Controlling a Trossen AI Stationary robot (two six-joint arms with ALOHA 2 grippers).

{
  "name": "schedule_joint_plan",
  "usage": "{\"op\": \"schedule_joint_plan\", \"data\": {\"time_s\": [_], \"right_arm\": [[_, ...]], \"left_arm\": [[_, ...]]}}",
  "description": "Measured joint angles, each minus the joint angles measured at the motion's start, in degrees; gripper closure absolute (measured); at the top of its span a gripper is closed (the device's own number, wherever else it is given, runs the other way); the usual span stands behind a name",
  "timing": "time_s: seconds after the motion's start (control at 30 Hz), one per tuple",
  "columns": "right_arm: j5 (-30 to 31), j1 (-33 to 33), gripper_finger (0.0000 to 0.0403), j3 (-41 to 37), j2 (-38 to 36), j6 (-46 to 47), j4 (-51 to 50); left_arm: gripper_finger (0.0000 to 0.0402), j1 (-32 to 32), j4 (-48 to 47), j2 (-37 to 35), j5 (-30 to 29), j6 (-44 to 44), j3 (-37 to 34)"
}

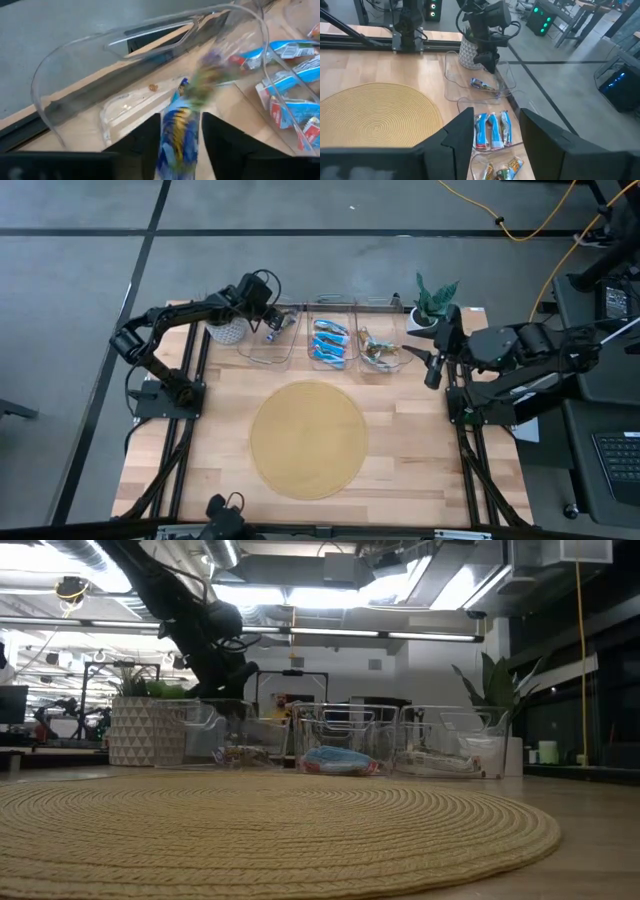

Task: Pick and place Granola Bars by type
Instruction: Put the blue granola bar into the left transparent bin, then return to Home Position

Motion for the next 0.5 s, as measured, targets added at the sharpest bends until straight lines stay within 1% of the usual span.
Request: {"op": "schedule_joint_plan", "data": {"time_s": [0.13, 0.27, 0.43, 0.5], "right_arm": [[-0.27, 0.02, 0.0243, -0.04, -0.43, 0.0, 0.3], [-0.33, 0.01, 0.0243, -0.04, -1.03, -0.03, 0.32], [-0.35, 0.02, 0.0243, -0.06, -1.33, -0.06, 0.34], [-0.35, 0.0, 0.0243, -0.06, -1.41, -0.08, 0.36]], "left_arm": [[0.0231, -0.64, -2.33, -0.04, -0.39, -0.4, 2.32], [0.0204, -1.39, -3.48, -1.32, -0.5, -0.11, 5.5], [0.0192, -3.17, -5.14, -4.53, -0.35, 0.07, 9.16], [0.0192, -4.32, -5.34, -6.29, 0.71, -0.17, 10.02]]}}
